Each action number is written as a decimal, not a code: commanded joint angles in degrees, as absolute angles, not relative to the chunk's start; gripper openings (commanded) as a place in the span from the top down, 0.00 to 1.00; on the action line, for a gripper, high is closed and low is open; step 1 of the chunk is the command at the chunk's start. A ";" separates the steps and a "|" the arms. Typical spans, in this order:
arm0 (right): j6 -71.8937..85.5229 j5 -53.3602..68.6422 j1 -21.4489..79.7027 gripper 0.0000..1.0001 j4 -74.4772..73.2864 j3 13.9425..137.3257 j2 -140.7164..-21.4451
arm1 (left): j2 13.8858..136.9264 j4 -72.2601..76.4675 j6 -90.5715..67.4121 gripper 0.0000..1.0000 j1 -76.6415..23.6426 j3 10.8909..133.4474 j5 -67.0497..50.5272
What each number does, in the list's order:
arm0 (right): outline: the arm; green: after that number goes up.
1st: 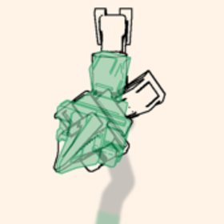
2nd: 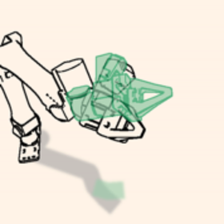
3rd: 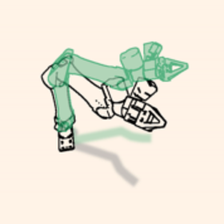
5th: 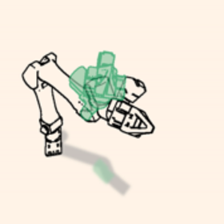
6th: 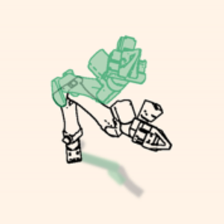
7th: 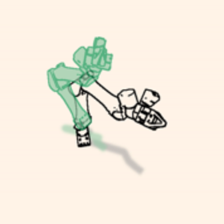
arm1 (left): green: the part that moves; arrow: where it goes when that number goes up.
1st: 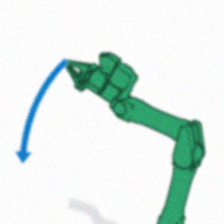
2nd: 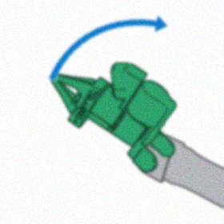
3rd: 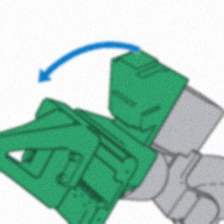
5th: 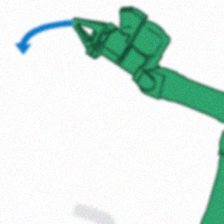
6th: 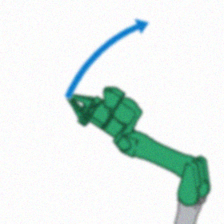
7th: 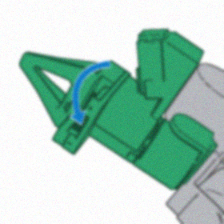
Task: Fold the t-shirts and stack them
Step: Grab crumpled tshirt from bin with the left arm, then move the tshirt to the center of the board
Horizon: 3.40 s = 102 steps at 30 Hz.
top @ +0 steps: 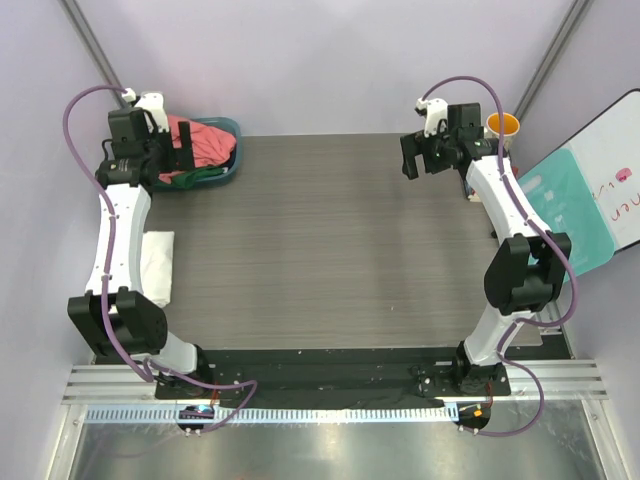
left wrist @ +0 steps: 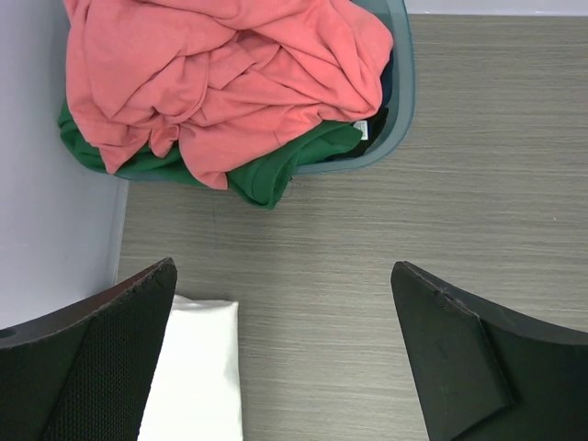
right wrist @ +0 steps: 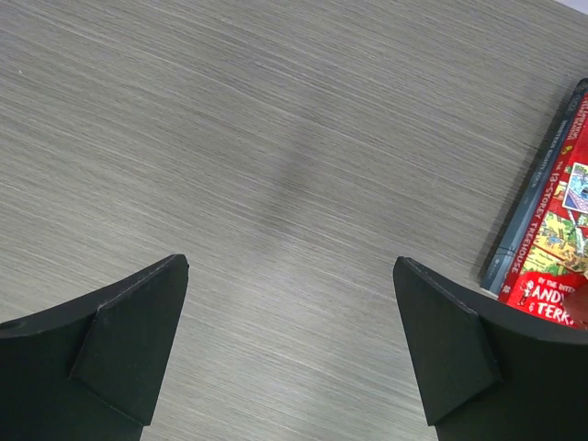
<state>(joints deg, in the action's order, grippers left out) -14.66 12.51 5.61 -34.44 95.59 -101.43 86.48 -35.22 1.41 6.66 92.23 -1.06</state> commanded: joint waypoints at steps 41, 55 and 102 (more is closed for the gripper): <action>-20.83 8.26 5.63 0.00 -32.61 94.13 -97.21 | 130.60 -31.12 20.48 0.18 6.68 122.26 8.43; -20.83 8.35 5.62 0.00 -33.13 95.01 -97.82 | 130.79 -26.54 18.63 1.00 6.24 122.78 10.64; -12.65 25.85 12.30 0.00 -28.91 106.18 -95.71 | 104.69 -29.09 9.40 0.00 -19.25 116.90 -37.18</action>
<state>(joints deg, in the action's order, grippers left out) -11.60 27.55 11.88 -29.91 107.22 -98.04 108.07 -31.09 6.61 -19.11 118.80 -34.74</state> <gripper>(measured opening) 0.996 0.986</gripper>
